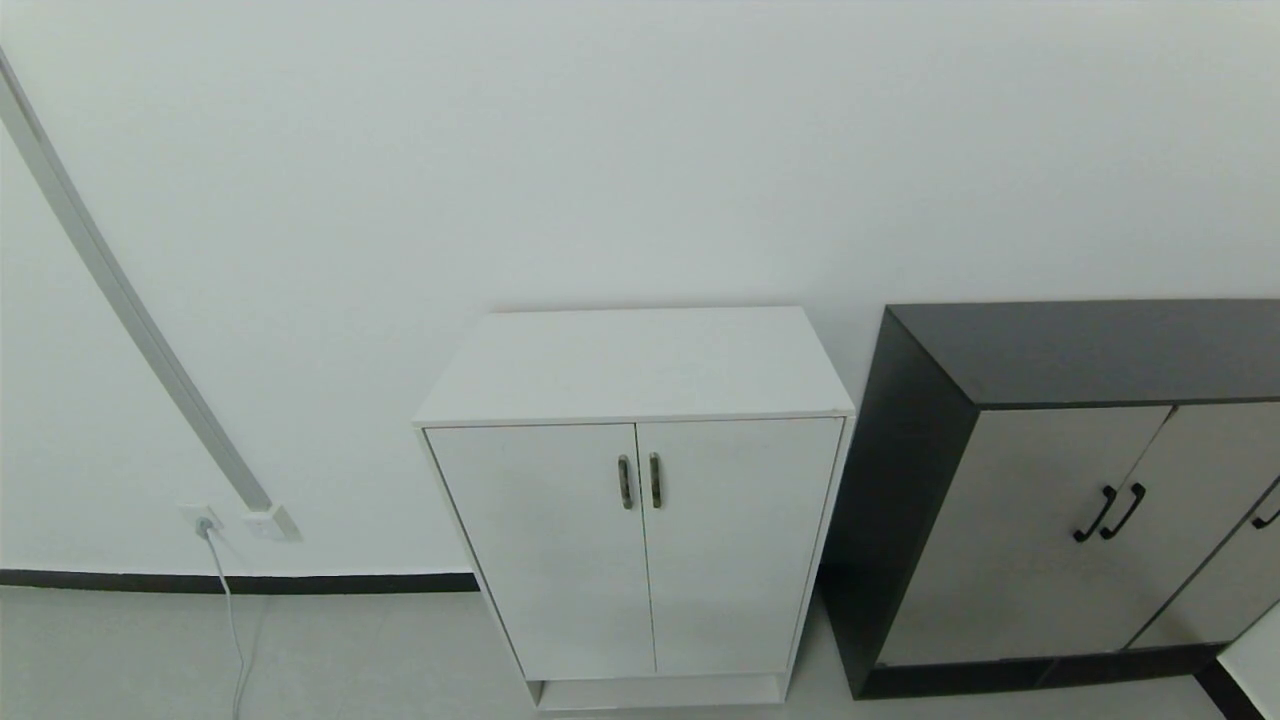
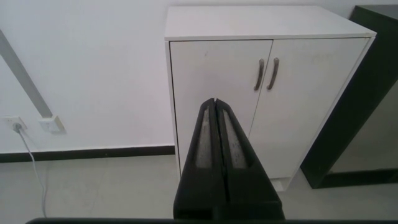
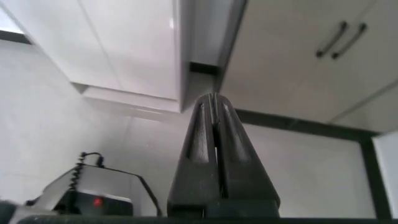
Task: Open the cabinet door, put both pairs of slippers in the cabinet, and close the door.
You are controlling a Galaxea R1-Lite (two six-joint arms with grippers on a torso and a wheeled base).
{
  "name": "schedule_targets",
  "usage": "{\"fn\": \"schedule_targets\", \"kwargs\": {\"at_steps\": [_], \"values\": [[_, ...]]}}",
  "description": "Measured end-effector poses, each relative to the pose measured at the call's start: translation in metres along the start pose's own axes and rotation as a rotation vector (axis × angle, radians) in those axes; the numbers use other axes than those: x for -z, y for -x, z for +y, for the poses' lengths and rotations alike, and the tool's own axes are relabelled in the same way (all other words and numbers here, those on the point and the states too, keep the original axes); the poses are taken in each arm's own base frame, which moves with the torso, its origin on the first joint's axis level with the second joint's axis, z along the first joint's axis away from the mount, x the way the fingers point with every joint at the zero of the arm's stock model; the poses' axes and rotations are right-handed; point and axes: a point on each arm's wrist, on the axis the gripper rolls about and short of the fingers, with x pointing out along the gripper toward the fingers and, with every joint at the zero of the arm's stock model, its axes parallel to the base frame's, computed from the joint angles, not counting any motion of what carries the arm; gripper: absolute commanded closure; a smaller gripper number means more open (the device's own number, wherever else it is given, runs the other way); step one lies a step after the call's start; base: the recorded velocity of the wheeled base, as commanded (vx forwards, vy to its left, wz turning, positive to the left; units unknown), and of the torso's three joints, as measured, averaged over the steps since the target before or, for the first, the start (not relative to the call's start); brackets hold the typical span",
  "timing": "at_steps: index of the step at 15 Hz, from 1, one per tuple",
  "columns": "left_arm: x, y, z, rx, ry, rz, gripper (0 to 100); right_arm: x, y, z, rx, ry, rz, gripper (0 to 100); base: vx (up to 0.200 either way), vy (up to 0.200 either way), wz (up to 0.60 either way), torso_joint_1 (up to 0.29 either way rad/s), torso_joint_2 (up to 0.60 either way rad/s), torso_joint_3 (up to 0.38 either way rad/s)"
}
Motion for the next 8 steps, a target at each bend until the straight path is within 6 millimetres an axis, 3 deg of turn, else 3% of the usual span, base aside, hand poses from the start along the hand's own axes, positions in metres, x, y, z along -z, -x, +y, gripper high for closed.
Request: {"fn": "schedule_targets", "kwargs": {"at_steps": [4,8], "values": [[0.0,0.0,0.0,0.0,0.004,0.0,100,0.006,0.007,0.001,-0.125,-0.02,-0.055,100,0.0,0.0,0.0,0.0,0.0,0.0],[0.0,0.0,0.0,0.0,0.006,0.0,100,0.009,0.012,0.001,-0.044,-0.053,-0.112,100,0.0,0.0,0.0,0.0,0.0,0.0]]}}
